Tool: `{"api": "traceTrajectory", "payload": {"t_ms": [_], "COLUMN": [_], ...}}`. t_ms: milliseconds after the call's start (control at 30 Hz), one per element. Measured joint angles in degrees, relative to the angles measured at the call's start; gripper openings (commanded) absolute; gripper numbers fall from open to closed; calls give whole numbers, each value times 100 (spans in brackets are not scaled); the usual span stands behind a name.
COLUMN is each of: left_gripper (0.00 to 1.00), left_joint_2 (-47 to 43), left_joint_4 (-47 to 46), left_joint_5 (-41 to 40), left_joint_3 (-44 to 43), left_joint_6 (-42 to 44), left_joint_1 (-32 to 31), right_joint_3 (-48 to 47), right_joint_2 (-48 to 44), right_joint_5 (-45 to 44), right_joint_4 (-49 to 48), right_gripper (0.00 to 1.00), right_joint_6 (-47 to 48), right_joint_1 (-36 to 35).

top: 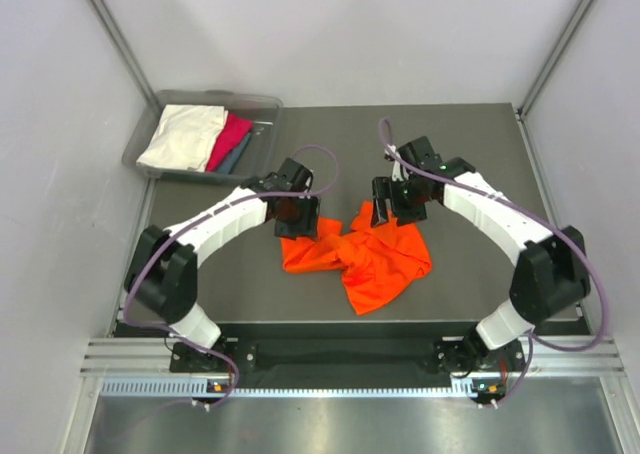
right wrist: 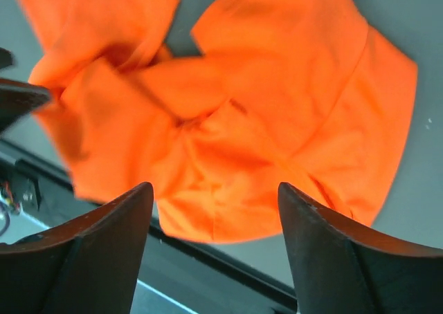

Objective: Fold and stack the t-shirts
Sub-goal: Flatten the tshirt out

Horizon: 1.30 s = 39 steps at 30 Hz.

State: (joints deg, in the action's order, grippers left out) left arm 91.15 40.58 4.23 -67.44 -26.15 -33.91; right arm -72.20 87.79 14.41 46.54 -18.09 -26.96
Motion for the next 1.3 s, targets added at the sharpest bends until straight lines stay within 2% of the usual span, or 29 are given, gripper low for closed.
{"api": "traceTrajectory", "payload": {"t_ms": [200, 333, 500, 633, 667, 700, 733, 767, 800, 833, 900, 933, 1133, 1300], "left_gripper": [64, 64, 62, 44, 34, 28, 23, 12, 5, 0, 0, 0, 0, 0], "left_joint_2": [721, 922, 1296, 1609, 1661, 1703, 1718, 1727, 1735, 1735, 1735, 1735, 1519, 737], "left_joint_4": [-92, -149, -162, -166, -168, -168, -175, -173, -162, -164, -153, -146, -42, 103], "left_joint_5": [-63, -92, -35, 125, 160, 201, 227, 247, 264, 282, 304, 304, 234, 90], "left_joint_3": [-645, -721, -769, -824, -846, -870, -890, -918, -962, -1021, -1167, -1237, -1672, -2052], "left_joint_6": [122, 192, 260, 313, 343, 363, 363, 374, 376, 396, 455, 472, 527, 509], "left_joint_1": [870, 1193, 1239, 1239, 1239, 1239, 1241, 1246, 1246, 1246, 1250, 1250, 1283, 1316], "right_joint_3": [-199, -459, -588, -643, -671, -675, -688, -710, -743, -763, -837, -870, -1370, -1873], "right_joint_2": [1049, 1515, 1845, 2090, 2159, 2218, 2260, 2308, 2345, 2371, 2404, 2409, 2319, 1670], "right_joint_5": [-317, -555, -824, -942, -964, -984, -997, -1012, -1029, -1038, -1071, -1093, -1355, -1556], "right_joint_4": [-273, -387, -483, -522, -525, -551, -544, -546, -533, -542, -518, -505, -186, 160], "right_gripper": [75, 70, 65, 55, 52, 50, 44, 32, 27, 14, 2, 0, 0, 0], "right_joint_6": [-345, -503, -616, -651, -656, -656, -656, -645, -625, -627, -608, -592, -387, -94], "right_joint_1": [13, 13, 11, 11, 11, 11, 11, 11, 13, 13, 15, 15, 52, 55]}}
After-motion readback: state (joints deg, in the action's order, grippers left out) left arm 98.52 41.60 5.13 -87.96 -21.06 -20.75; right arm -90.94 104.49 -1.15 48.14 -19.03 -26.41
